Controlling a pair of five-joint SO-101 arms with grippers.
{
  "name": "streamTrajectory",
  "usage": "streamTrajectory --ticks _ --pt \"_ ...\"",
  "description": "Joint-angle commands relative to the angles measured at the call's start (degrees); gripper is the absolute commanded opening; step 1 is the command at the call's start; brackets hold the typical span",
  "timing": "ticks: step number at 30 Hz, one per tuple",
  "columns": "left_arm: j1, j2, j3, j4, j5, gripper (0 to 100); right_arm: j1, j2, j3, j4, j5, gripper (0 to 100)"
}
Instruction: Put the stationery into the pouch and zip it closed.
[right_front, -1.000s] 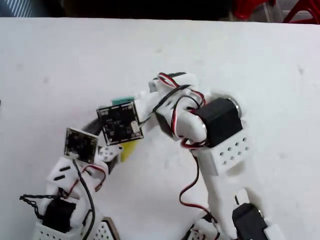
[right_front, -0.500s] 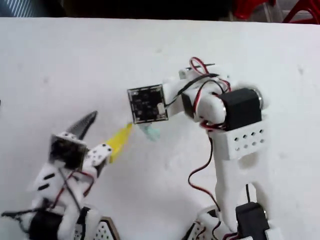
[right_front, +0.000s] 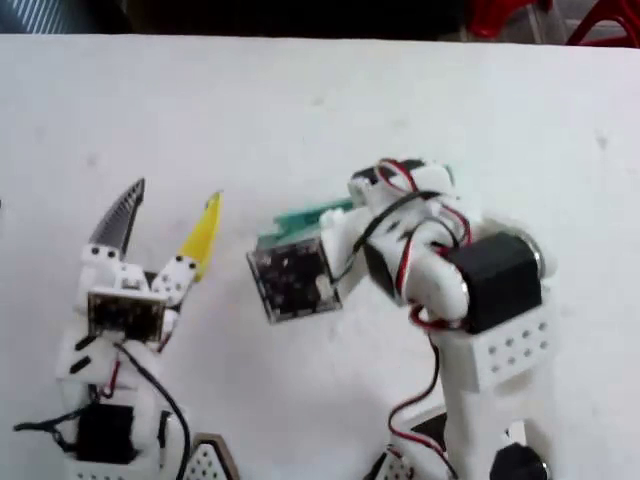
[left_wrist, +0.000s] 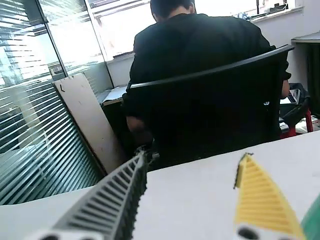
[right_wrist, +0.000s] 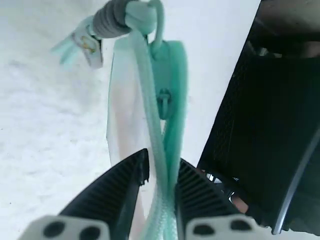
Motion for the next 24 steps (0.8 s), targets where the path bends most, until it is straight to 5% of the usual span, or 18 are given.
streamTrajectory --ticks 1,12,24 --pt "1.71 0.66 5.98 -8.62 -3.43 26 -3.03 -4.97 -0.44 1.1 0.53 1.8" --pt "10.59 0.4 -7.38 20.84 -4.31 26 -3.38 -0.31 -1.67 -2.15 -3.25 1.8" --pt "17.45 0.31 -13.54 32.44 -4.31 26 -3.03 3.3 -4.57 -1.1 -3.69 1.8"
